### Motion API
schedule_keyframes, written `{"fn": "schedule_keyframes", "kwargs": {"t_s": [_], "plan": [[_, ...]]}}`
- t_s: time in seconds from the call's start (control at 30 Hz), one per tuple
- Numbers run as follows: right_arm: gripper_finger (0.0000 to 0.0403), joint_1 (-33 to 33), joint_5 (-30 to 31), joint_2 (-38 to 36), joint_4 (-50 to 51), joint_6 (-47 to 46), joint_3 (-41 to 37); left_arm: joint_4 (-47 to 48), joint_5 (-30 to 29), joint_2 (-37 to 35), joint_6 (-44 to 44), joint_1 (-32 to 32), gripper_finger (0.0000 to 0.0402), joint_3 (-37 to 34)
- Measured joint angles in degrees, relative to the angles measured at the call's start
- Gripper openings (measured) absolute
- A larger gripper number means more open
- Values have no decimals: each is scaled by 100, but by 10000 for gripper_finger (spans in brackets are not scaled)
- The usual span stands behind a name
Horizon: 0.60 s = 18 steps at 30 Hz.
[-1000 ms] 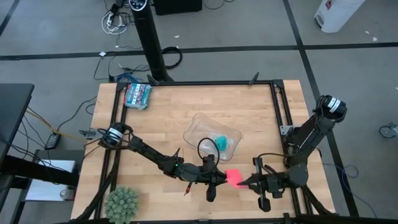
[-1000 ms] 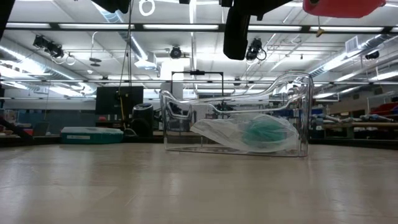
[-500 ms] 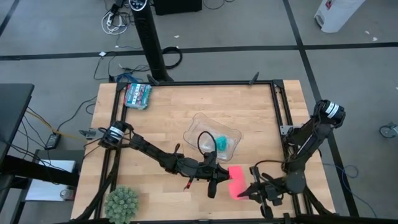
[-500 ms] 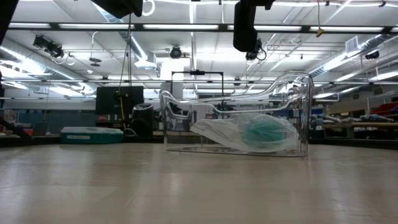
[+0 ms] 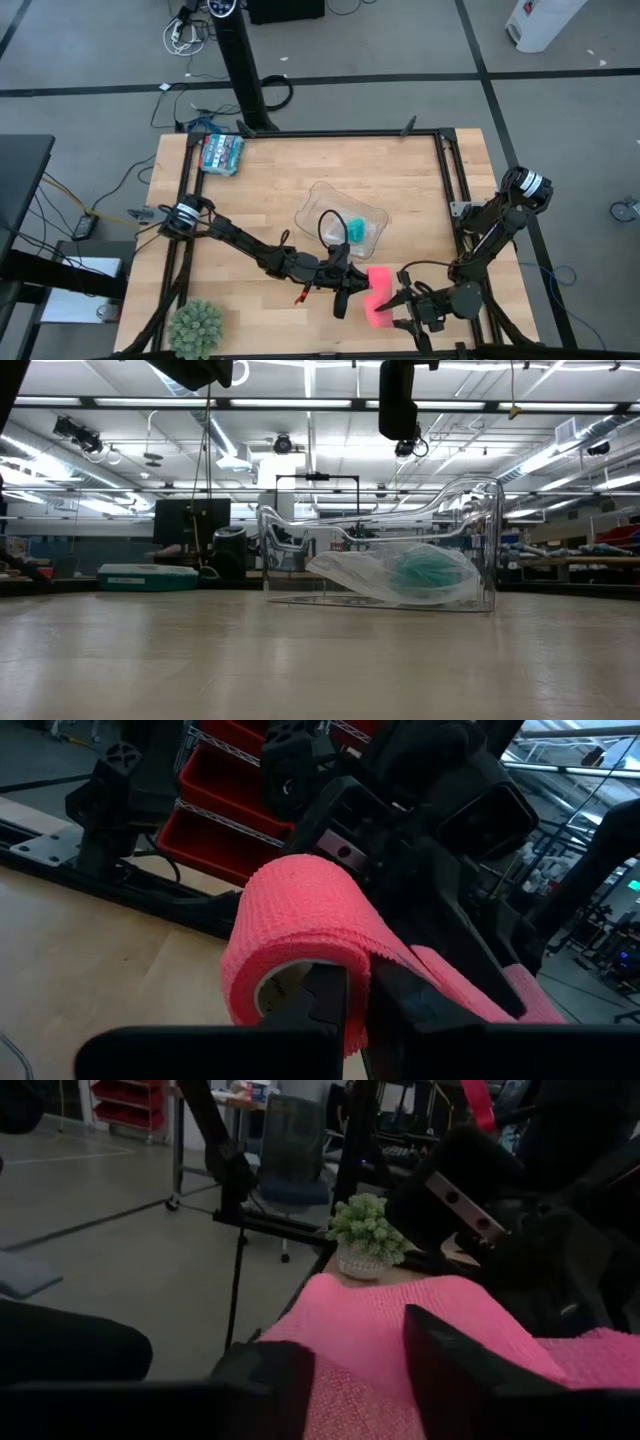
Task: Roll bandage
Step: Roll the pink bandage
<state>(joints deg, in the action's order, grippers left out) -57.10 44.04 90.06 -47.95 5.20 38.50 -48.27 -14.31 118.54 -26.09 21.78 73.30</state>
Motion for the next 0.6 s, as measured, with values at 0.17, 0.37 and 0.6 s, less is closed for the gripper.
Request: {"fn": "schedule_keyframes", "kwargs": {"t_s": [0.17,0.37,0.6], "plan": [[219,0,-1,0,19,-54,2,2,0,0,2,0,28,0],[247,-2,-2,0,72,-54,0,2,-2,0,4,0,28,0],[240,-328,1001,-30,141,1093,250,-18,-4,0,2,-9,28,0]]}}
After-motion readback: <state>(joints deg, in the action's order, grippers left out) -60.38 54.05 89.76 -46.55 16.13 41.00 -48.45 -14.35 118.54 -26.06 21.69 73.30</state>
